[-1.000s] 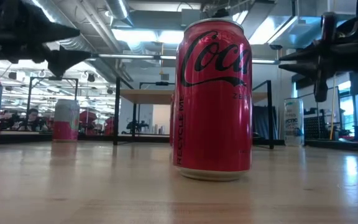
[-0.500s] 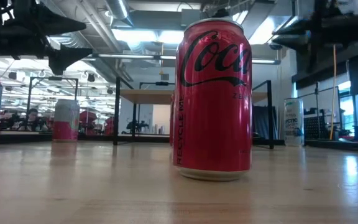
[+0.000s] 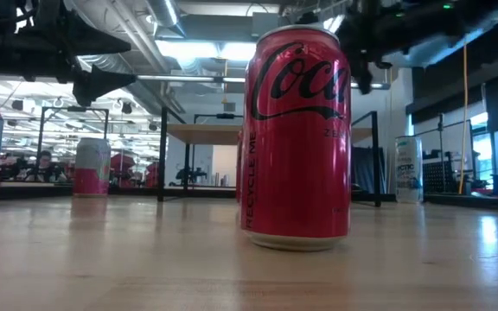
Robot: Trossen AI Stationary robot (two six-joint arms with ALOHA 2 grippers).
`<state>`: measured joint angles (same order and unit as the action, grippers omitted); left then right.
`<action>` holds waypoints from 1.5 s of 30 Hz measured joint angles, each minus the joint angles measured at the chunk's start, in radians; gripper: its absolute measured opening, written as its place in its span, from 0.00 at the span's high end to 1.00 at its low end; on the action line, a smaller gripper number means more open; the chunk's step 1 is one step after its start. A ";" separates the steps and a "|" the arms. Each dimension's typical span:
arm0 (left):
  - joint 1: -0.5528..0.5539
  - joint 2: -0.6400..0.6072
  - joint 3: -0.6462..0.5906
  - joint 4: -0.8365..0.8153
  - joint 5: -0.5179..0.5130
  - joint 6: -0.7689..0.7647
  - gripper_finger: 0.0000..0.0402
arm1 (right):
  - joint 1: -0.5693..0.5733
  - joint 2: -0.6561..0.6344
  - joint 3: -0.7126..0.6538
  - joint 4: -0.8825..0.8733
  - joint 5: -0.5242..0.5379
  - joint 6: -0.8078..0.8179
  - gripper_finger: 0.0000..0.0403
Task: Place canned beverage on shelf
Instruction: Put the top red soda can on the shelf
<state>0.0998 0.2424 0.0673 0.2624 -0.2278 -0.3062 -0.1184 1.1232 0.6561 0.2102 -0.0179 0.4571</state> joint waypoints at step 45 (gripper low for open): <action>0.000 0.123 0.001 0.146 0.099 -0.321 0.13 | -0.029 0.357 0.339 -0.223 -0.003 -0.201 0.23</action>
<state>0.0998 0.3654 0.0685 0.4089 -0.1293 -0.6270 -0.1471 1.4799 0.9954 -0.0130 -0.0208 0.2556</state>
